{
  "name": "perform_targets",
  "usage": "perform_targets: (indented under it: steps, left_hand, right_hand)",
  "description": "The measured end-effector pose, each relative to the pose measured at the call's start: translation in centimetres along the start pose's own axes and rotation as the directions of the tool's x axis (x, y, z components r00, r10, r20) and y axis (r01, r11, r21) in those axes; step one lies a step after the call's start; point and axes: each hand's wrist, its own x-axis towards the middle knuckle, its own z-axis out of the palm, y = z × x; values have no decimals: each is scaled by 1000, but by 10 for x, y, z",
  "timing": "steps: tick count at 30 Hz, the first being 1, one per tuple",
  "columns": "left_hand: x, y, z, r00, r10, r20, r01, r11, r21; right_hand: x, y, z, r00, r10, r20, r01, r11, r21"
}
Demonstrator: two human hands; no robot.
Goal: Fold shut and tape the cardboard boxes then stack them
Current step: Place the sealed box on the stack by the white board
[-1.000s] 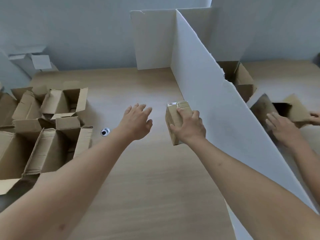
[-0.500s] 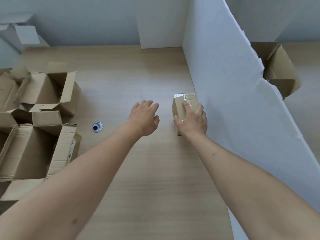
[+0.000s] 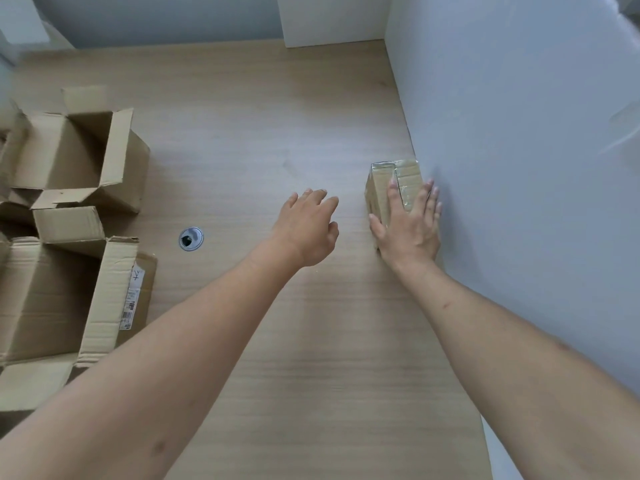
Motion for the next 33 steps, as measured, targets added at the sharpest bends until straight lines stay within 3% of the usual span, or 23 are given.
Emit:
perform_targets:
  steps: [11, 18, 22, 27, 33]
  left_hand:
    - [-25, -1, -5, 1000, -5, -22, 5, 1000, 3]
    - [-61, 3, -39, 997, -6, -74, 7, 1000, 16]
    - [-92, 5, -52, 995, -17, -95, 20, 999, 31]
    - [-138, 1, -64, 989, -39, -142, 46, 998, 43]
    - [-205, -15, -72, 981, -95, -169, 103, 994, 37]
  right_hand:
    - [-7, -1, -18, 997, 4, 81, -2, 1000, -26]
    - [-36, -18, -59, 995, -38, 93, 27, 993, 116]
    - [-63, -33, -87, 984, -138, 114, 118, 978, 169]
    - [-110, -55, -113, 932, -349, 97, 334, 932, 143]
    - [-162, -81, -147, 889, -446, 102, 438, 894, 94]
